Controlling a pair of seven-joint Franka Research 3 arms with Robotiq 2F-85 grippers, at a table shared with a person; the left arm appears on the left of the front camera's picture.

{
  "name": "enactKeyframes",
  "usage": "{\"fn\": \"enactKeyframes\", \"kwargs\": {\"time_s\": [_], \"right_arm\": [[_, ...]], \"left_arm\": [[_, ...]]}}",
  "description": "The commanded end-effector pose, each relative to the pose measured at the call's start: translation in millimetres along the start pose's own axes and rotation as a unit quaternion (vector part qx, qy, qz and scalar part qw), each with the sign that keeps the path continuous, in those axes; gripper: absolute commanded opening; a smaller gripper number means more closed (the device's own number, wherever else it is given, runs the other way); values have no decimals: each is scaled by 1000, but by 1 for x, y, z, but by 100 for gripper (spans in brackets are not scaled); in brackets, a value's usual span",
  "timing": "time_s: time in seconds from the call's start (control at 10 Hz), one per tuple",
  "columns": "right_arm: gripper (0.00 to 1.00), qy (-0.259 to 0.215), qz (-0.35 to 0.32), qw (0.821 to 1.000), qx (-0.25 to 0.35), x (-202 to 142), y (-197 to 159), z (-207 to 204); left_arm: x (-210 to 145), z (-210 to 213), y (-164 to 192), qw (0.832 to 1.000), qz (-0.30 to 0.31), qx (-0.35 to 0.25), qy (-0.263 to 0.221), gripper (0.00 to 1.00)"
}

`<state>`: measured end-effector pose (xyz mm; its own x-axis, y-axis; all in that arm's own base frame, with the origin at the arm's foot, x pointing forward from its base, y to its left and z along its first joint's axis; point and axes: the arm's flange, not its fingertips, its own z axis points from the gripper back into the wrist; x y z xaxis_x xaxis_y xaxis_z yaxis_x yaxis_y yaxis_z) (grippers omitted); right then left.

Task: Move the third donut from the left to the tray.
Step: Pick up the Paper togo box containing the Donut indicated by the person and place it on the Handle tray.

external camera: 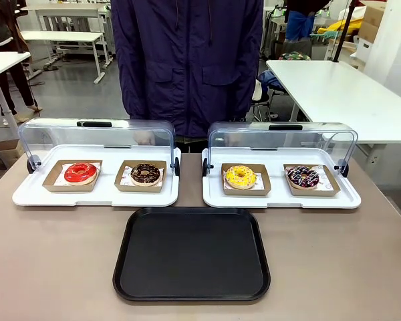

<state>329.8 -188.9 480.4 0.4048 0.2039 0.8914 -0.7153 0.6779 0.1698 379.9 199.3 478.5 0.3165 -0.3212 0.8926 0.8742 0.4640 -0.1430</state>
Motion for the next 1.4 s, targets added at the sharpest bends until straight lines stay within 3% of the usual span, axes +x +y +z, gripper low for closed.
{"fn": "enactKeyframes", "kwargs": {"time_s": [0.0, 1.3], "right_arm": [[100, -13, 13, 1000, 1, 2, -3, -1], [100, -13, 13, 1000, 1, 2, -3, -1]], "left_arm": [[2, 2, 1, 1000, -5, -4, -4, 100], [2, 2, 1, 1000, -5, -4, -4, 100]]}}
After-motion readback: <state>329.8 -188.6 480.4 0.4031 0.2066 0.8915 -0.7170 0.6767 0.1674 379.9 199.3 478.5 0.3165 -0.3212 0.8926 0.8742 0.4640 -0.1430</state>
